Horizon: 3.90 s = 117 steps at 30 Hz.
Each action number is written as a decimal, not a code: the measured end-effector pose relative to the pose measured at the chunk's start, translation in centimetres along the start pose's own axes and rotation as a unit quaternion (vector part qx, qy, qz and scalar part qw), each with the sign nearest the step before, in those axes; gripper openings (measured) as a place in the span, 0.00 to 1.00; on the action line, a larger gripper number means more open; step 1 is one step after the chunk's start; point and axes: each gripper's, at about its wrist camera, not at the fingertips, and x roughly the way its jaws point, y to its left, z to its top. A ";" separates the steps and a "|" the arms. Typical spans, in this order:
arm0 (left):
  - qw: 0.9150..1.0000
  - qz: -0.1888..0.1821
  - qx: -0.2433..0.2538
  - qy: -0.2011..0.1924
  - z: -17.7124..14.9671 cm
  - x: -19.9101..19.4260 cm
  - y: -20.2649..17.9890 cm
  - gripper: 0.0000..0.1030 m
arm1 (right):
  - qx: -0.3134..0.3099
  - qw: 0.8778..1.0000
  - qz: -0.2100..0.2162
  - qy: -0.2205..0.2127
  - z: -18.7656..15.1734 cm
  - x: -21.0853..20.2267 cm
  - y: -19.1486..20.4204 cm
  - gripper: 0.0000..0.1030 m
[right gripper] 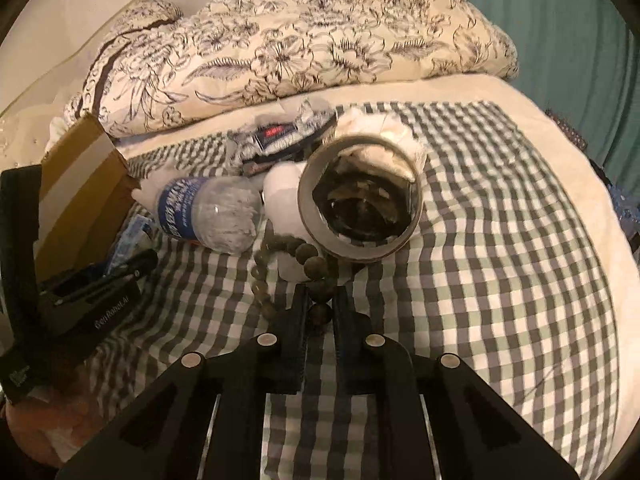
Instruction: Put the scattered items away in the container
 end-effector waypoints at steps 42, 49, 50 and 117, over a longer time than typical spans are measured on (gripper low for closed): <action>0.994 -0.046 0.009 -0.098 0.9 -15.7 2.5 0.28 | -0.018 0.993 -0.021 -0.118 0.0 -14.6 5.1 0.11; 0.992 -0.046 0.009 -0.117 1.2 -18.8 3.1 0.28 | -0.023 0.990 -0.027 -0.134 -0.1 -17.4 5.6 0.11; 0.992 -0.045 0.008 -0.120 1.3 -19.3 3.3 0.28 | -0.024 0.990 -0.028 -0.137 0.0 -17.7 5.7 0.11; 0.984 0.039 -0.021 -0.174 5.6 -25.3 20.7 0.28 | -0.106 0.970 0.098 -0.196 5.5 -21.6 22.1 0.11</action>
